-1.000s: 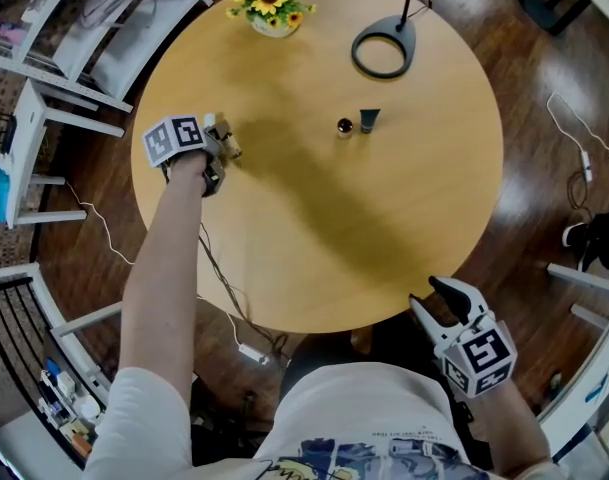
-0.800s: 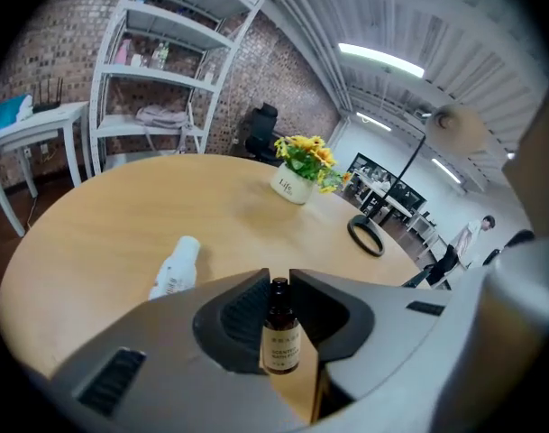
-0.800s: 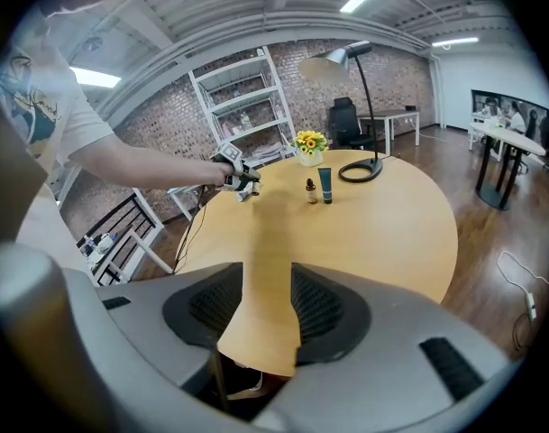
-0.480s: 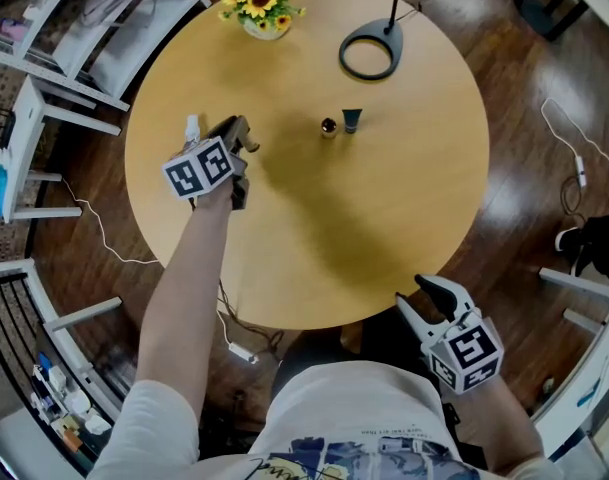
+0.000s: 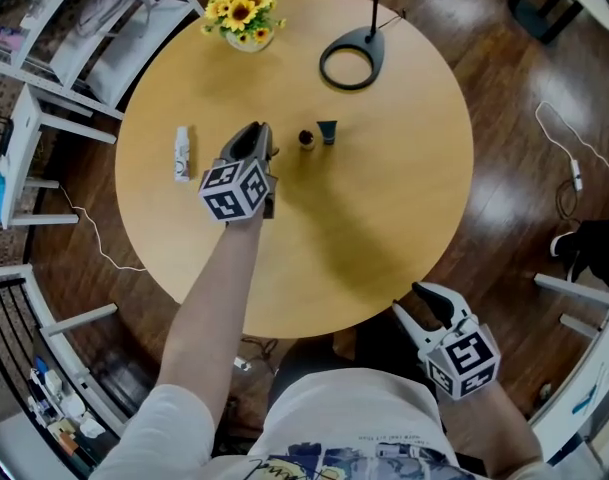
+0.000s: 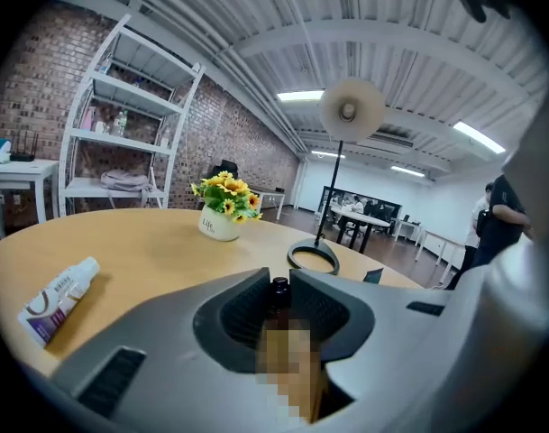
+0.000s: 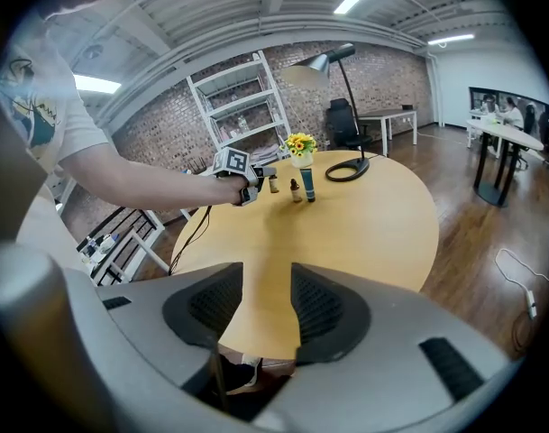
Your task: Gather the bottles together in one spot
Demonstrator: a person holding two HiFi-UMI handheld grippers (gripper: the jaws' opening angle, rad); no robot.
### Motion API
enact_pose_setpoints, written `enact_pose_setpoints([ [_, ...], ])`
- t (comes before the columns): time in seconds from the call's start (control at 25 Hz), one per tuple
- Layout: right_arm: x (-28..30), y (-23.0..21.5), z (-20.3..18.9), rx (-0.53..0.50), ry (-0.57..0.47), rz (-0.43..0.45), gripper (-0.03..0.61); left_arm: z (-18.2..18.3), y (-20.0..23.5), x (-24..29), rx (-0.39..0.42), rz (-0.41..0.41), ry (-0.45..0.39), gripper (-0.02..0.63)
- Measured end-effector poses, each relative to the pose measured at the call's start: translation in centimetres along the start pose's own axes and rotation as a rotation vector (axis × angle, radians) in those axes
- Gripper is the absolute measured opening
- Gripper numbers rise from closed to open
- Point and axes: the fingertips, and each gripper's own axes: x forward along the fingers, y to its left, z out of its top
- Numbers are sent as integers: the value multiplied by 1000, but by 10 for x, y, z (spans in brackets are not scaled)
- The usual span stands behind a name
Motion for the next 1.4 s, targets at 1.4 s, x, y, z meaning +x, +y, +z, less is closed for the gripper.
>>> enact_pose_setpoints([
  [1.4,-5,-40,-13,-23,62,45,199,-45,-27,5,105,84,-97,79],
])
